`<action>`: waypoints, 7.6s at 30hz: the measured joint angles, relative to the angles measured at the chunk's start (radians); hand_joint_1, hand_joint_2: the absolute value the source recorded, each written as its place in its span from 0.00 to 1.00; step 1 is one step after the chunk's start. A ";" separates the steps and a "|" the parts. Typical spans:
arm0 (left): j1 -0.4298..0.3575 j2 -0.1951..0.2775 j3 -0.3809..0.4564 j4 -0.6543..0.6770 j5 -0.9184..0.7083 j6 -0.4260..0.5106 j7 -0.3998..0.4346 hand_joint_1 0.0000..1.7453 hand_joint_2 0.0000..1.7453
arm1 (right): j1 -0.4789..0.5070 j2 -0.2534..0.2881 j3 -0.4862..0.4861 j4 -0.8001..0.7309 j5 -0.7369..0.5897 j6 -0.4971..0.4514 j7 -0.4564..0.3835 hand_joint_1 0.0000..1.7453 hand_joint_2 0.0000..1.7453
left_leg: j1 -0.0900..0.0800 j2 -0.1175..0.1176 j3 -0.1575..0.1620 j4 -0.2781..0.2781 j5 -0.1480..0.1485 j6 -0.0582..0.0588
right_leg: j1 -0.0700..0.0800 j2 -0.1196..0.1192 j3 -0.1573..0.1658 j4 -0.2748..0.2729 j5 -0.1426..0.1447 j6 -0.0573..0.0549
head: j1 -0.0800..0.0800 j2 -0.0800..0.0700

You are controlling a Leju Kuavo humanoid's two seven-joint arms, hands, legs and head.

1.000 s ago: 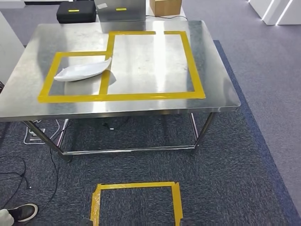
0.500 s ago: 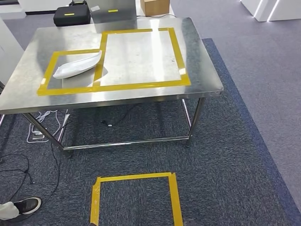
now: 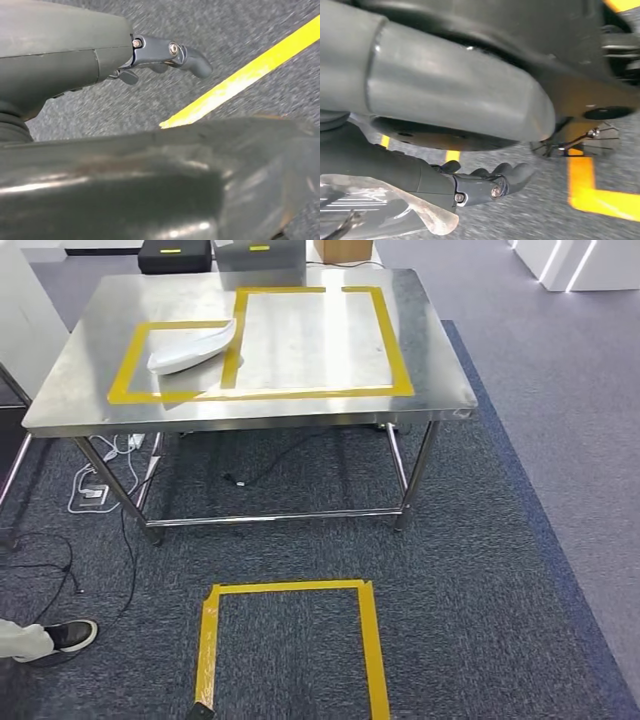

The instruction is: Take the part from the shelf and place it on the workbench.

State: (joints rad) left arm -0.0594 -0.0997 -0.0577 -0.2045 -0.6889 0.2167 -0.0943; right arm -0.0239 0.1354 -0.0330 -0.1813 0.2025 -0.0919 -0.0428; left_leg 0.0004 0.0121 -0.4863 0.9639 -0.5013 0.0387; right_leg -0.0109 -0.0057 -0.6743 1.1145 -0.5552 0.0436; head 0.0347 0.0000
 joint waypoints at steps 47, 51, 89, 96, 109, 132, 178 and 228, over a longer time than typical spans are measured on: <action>0.045 -0.001 0.019 0.012 0.024 0.148 -0.055 0.00 0.00 | -0.005 0.003 -0.014 -0.001 0.043 0.018 0.004 0.00 0.00 | 0.003 0.007 -0.114 0.242 -0.125 -0.051 | 0.006 0.003 0.157 -0.137 0.057 -0.059 | -0.004 0.000; 0.049 0.001 0.030 0.012 0.033 0.146 -0.064 0.00 0.00 | -0.003 0.003 -0.014 -0.001 0.045 0.015 0.018 0.00 0.00 | 0.003 -0.011 -0.104 0.238 -0.077 -0.043 | 0.010 0.054 0.149 -0.128 0.060 -0.060 | -0.004 0.000; 0.055 -0.012 0.179 0.016 0.125 0.160 -0.061 0.00 0.00 | -0.008 0.001 0.004 -0.001 0.113 -0.054 0.080 0.00 0.00 | 0.016 -0.068 -0.036 0.038 -0.001 -0.020 | 0.004 0.124 0.087 -0.102 0.072 -0.015 | -0.003 0.000; 0.061 -0.016 0.193 0.016 0.135 0.156 -0.048 0.00 0.00 | -0.007 0.001 0.004 -0.001 0.120 -0.051 0.088 0.00 0.00 | 0.014 0.041 -0.037 0.029 0.004 -0.008 | 0.000 0.004 -0.016 0.135 -0.031 0.008 | 0.009 0.000; 0.064 -0.010 0.201 0.016 0.132 0.146 -0.074 0.00 0.00 | -0.010 0.001 0.004 -0.001 0.118 -0.046 0.085 0.00 0.00 | 0.014 0.000 -0.131 0.295 -0.149 -0.053 | 0.006 0.025 0.122 -0.124 0.071 -0.052 | -0.003 0.000; 0.063 -0.002 0.203 0.017 0.123 0.135 -0.071 0.00 0.00 | -0.010 0.001 0.004 -0.001 0.117 -0.037 0.088 0.00 0.00 | 0.003 0.092 -0.022 0.035 -0.013 -0.031 | 0.010 -0.061 0.118 -0.112 0.059 -0.014 | 0.009 0.000; 0.070 0.000 0.205 0.018 0.117 0.125 -0.100 0.00 0.00 | -0.010 0.001 0.003 -0.001 0.121 -0.030 0.102 0.00 0.00 | 0.017 -0.105 -0.057 0.065 -0.009 -0.039 | 0.006 0.137 0.096 -0.098 0.075 -0.029 | -0.006 0.000; 0.066 0.001 0.218 0.019 0.109 0.100 -0.164 0.00 0.00 | 0.001 0.000 -0.004 -0.001 0.105 -0.035 0.103 0.00 0.00 | 0.016 0.052 -0.053 0.110 -0.064 -0.054 | 0.005 -0.018 0.118 -0.111 0.064 -0.040 | -0.004 0.000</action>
State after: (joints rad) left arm 0.0064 -0.0990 0.1602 -0.1858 -0.5799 0.3167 -0.2581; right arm -0.0231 0.1358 -0.0367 -0.1827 0.3073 -0.1266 0.0606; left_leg 0.0169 0.0643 -0.5389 1.0743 -0.5652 -0.0155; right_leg -0.0061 -0.0233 -0.5558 1.0036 -0.4909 0.0036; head 0.0309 0.0000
